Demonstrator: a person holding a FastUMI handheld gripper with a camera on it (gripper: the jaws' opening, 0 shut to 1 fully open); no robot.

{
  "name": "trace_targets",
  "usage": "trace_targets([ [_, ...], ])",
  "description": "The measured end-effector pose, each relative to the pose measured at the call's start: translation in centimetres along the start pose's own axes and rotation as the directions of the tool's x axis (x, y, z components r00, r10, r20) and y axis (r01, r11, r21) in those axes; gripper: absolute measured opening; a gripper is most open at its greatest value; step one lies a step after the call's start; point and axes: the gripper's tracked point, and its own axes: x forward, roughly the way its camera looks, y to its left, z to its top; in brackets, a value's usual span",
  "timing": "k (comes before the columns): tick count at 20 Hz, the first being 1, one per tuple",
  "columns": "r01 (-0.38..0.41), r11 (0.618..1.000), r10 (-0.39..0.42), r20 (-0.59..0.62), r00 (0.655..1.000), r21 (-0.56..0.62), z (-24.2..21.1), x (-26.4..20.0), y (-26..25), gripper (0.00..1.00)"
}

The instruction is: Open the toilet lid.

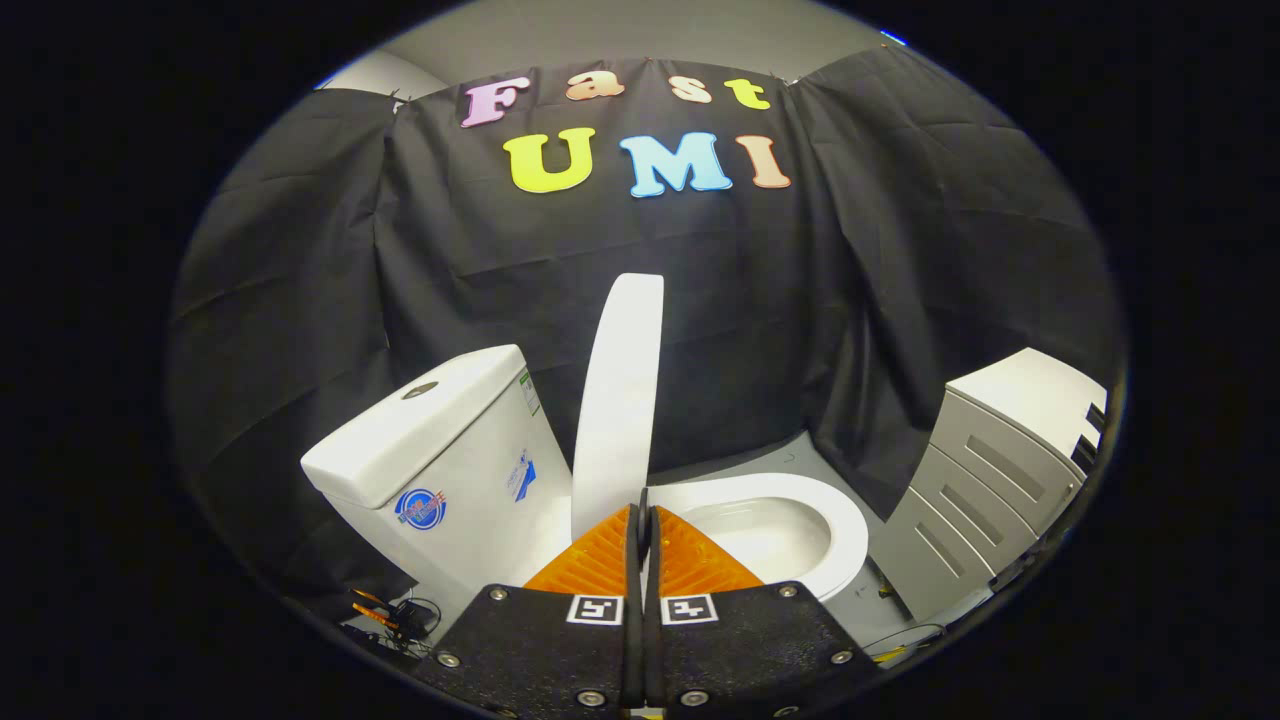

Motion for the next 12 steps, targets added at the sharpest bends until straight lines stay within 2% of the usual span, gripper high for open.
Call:
trace_targets([
  [12,-0.057,0.983,0.062,0.027,0.998,-0.177,-0.1,-0.2,5.3,0.00],
])
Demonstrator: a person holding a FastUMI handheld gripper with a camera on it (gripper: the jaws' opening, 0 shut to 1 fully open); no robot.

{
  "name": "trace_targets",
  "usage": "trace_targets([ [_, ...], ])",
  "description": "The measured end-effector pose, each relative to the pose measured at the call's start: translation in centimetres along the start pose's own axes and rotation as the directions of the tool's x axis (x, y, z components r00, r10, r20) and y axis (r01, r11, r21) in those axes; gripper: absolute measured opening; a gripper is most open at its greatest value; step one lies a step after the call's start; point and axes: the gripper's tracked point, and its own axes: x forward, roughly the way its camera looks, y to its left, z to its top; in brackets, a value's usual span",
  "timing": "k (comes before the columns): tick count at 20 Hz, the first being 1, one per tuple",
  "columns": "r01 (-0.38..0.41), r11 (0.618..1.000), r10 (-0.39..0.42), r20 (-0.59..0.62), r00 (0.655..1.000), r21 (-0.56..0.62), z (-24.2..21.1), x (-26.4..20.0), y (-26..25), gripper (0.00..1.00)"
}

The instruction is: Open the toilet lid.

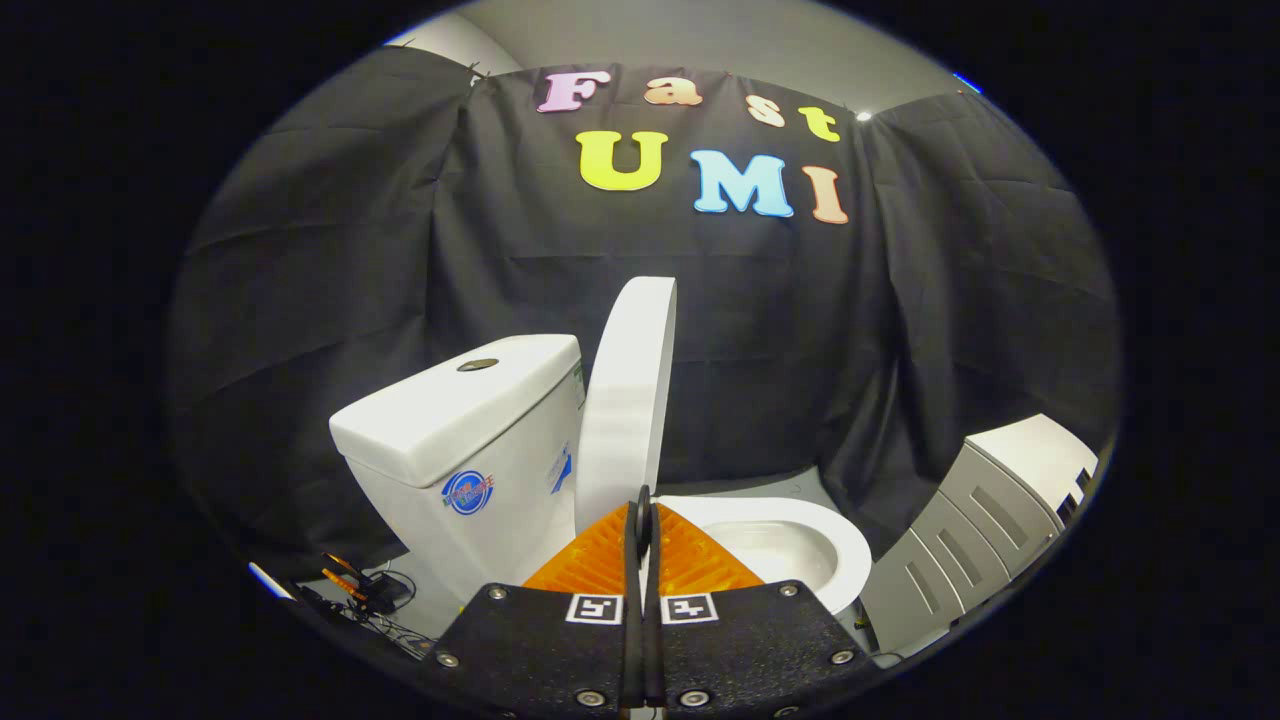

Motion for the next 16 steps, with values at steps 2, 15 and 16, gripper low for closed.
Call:
trace_targets([
  [2,-0.019,1.000,0.019,0.001,1.000,0.007,0.0,0.2,1.0,0.00],
  [15,-0.141,0.986,0.143,0.017,0.990,-0.091,-0.1,0.8,5.9,0.00],
  [16,-0.146,0.984,0.148,0.016,0.989,-0.101,0.0,0.9,6.2,0.00],
])
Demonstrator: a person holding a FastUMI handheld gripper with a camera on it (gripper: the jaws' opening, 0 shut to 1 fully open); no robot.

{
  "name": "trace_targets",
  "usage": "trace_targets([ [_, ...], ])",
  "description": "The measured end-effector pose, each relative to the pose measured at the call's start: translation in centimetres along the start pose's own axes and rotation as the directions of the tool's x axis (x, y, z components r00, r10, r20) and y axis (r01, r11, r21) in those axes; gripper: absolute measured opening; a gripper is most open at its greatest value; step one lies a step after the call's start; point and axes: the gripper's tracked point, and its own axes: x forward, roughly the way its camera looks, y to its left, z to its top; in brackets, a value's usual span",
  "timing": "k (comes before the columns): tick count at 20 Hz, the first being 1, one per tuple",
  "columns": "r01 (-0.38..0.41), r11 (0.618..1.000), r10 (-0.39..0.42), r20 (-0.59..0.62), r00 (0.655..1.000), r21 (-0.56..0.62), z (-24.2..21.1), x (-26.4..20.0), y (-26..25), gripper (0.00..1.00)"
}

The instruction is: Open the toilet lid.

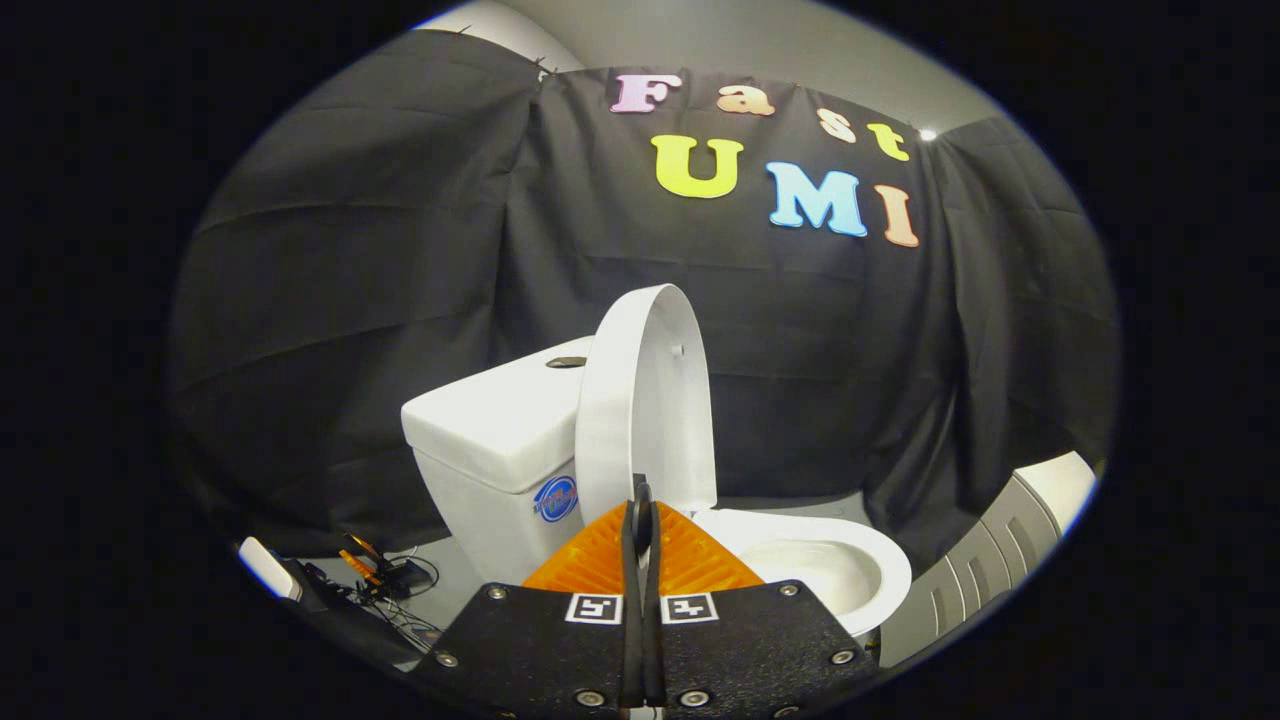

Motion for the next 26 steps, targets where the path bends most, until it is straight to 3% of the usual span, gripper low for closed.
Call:
trace_targets([
  [5,-0.056,0.998,0.056,0.010,0.998,-0.006,0.1,0.6,0.7,0.00],
  [9,-0.088,0.994,0.085,0.047,0.995,0.058,0.0,0.3,0.4,0.00],
  [12,-0.139,0.988,0.134,0.085,0.987,0.059,0.5,0.3,0.7,0.08],
  [15,-0.143,0.989,0.139,0.087,0.986,0.040,0.1,0.2,-0.3,0.23],
  [18,-0.138,0.990,0.133,0.132,0.982,0.031,1.3,-0.8,-1.6,0.85],
  [19,-0.146,0.988,0.139,0.156,0.978,0.038,1.8,-1.3,-1.8,0.96],
  [23,-0.155,0.985,0.134,0.221,0.966,0.081,3.5,-3.7,-4.7,0.96],
  [26,-0.114,0.990,0.090,0.254,0.963,0.082,4.6,-5.7,-8.3,0.96],
])
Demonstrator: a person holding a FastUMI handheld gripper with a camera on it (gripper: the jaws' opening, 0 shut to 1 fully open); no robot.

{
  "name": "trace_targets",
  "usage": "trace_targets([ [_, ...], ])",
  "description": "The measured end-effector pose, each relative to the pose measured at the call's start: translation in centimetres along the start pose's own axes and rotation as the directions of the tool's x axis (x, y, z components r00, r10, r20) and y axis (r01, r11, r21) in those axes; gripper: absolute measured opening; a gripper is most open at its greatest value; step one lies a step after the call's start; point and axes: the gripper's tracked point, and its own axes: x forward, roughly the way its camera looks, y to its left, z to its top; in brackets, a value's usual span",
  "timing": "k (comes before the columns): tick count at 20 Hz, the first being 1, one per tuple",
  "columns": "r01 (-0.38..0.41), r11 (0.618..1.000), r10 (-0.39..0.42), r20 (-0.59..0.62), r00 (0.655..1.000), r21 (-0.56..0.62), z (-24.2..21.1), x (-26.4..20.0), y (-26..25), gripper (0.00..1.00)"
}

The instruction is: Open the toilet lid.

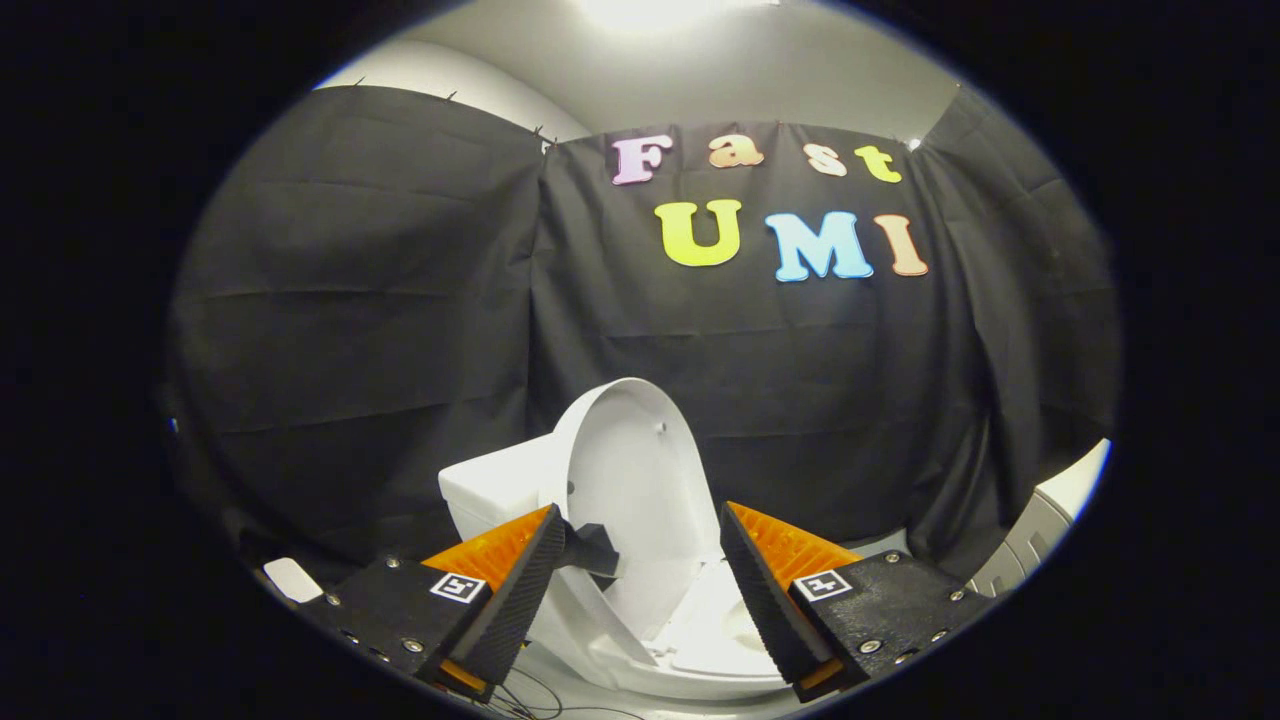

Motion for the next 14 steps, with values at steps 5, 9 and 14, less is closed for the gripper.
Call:
trace_targets([
  [5,0.076,0.997,-0.076,0.066,0.995,-0.012,3.0,-3.4,-4.9,0.96],
  [9,0.111,0.993,-0.115,0.096,0.989,0.042,4.8,-5.8,-7.3,0.96],
  [14,0.176,0.984,-0.171,0.100,0.980,-0.038,4.8,-8.9,-11.1,0.96],
])
